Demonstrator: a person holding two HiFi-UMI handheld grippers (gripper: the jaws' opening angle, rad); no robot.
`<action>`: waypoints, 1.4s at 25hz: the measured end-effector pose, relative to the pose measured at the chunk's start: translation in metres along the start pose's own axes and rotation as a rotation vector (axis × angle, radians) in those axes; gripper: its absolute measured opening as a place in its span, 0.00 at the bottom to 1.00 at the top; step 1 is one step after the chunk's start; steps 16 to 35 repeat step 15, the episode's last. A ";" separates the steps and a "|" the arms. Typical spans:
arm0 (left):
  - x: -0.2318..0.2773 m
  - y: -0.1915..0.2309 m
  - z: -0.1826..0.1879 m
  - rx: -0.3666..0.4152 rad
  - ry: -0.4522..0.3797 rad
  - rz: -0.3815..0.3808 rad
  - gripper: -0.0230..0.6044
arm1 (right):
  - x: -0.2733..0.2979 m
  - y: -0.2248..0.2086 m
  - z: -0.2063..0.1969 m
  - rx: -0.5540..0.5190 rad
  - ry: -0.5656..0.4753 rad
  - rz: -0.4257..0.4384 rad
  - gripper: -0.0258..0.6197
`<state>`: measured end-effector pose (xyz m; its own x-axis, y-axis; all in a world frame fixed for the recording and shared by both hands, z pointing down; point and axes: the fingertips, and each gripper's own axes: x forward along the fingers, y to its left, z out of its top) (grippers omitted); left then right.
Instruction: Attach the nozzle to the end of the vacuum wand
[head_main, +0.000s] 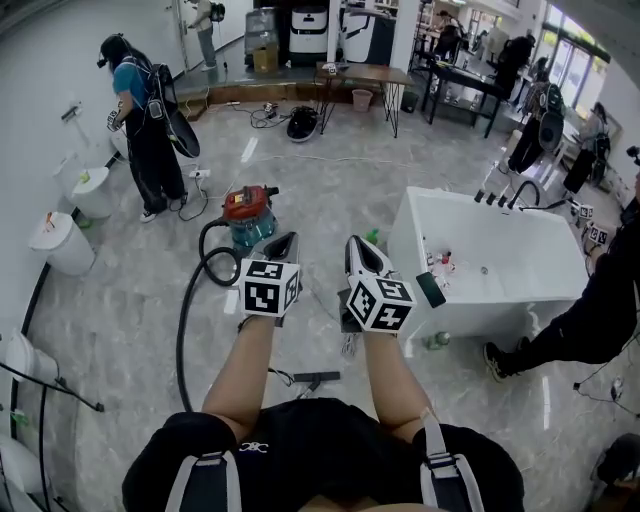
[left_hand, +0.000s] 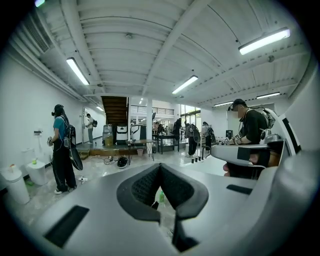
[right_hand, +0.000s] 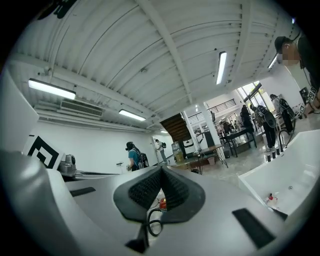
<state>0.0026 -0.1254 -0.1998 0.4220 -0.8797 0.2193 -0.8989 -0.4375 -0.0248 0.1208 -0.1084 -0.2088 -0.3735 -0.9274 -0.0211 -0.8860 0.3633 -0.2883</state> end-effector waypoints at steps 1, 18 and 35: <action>0.000 0.000 0.003 0.003 -0.002 0.000 0.05 | 0.002 0.001 0.002 -0.001 0.003 0.007 0.06; 0.019 0.000 0.005 -0.029 -0.016 -0.082 0.05 | 0.027 0.000 0.004 -0.020 0.011 0.038 0.06; 0.019 0.000 0.005 -0.029 -0.016 -0.082 0.05 | 0.027 0.000 0.004 -0.020 0.011 0.038 0.06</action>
